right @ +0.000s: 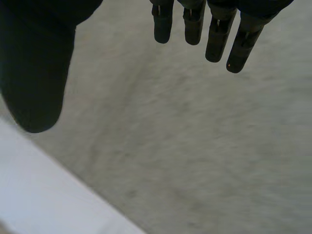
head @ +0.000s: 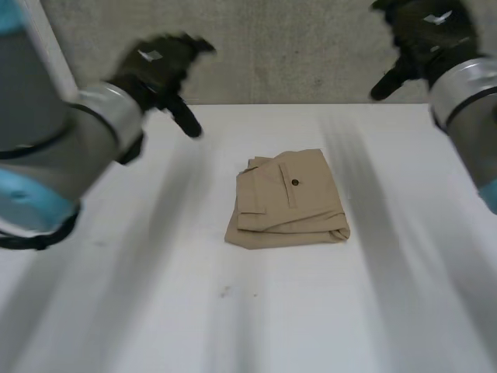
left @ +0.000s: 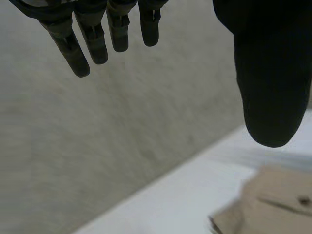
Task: Fold the shorts.
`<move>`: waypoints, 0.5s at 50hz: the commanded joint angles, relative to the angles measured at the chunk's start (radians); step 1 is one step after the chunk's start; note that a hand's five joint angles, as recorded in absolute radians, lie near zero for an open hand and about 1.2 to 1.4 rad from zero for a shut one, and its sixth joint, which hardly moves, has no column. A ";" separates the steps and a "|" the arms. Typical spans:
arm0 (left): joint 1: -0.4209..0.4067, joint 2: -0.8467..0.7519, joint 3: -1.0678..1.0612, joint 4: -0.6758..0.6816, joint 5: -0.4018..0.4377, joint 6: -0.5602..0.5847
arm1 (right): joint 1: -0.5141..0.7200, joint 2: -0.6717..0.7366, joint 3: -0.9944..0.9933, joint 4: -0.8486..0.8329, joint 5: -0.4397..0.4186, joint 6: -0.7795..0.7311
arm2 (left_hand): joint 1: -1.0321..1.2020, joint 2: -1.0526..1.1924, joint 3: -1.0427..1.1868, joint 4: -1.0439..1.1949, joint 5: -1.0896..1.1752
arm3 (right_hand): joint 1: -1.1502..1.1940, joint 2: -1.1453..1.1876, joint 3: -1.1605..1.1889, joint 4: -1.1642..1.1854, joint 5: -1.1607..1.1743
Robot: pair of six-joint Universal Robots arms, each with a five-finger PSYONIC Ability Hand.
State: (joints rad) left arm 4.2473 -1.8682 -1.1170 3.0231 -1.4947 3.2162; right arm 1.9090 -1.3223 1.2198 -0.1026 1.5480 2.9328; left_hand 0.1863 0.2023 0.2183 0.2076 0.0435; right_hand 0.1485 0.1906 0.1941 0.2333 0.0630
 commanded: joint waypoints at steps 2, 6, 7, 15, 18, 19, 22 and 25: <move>0.109 0.303 -0.296 0.086 -0.027 -0.070 | -0.002 -0.155 0.162 0.142 0.126 0.015 | -0.008 -0.024 -0.040 -0.029 -0.040 | 0.026 -0.016 -0.020 -0.059 -0.063; 0.126 0.333 -0.323 0.082 -0.030 -0.078 | -0.001 -0.158 0.165 0.188 0.115 0.011 | -0.008 -0.024 -0.040 -0.029 -0.040 | 0.026 -0.016 -0.020 -0.059 -0.063; 0.128 0.334 -0.326 0.076 -0.030 -0.076 | -0.002 -0.158 0.162 0.190 0.115 0.015 | -0.008 -0.024 -0.040 -0.029 -0.040 | 0.026 -0.016 -0.020 -0.059 -0.063; 0.134 0.333 -0.325 0.066 -0.041 -0.081 | -0.027 -0.158 0.164 0.193 0.112 0.014 | -0.011 -0.027 -0.043 -0.032 -0.043 | 0.026 -0.016 -0.020 -0.059 -0.063; 0.134 0.333 -0.328 0.066 -0.041 -0.081 | -0.027 -0.158 0.167 0.195 0.107 0.014 | -0.008 -0.024 -0.040 -0.029 -0.040 | 0.026 -0.016 -0.020 -0.059 -0.063; 0.134 0.333 -0.330 0.066 -0.041 -0.079 | -0.028 -0.158 0.167 0.195 0.106 0.014 | -0.011 -0.027 -0.043 -0.032 -0.043 | 0.026 -0.016 -0.020 -0.059 -0.063; 0.134 0.330 -0.331 0.066 -0.042 -0.081 | -0.028 -0.158 0.168 0.190 0.096 0.012 | -0.012 -0.028 -0.044 -0.033 -0.044 | 0.026 -0.016 -0.020 -0.059 -0.063; 0.134 0.327 -0.354 0.071 -0.042 -0.079 | -0.027 -0.158 0.171 0.187 0.093 0.011 | -0.012 -0.028 -0.044 -0.033 -0.044 | 0.026 -0.016 -0.020 -0.059 -0.063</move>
State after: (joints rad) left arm 4.3818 -1.5358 -1.4472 3.0888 -1.5361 3.1356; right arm 1.8813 -1.4801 1.3863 0.0921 1.6516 2.9464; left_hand 0.1863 0.2020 0.2183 0.2077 0.0435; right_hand 0.1485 0.1906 0.1941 0.2333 0.0630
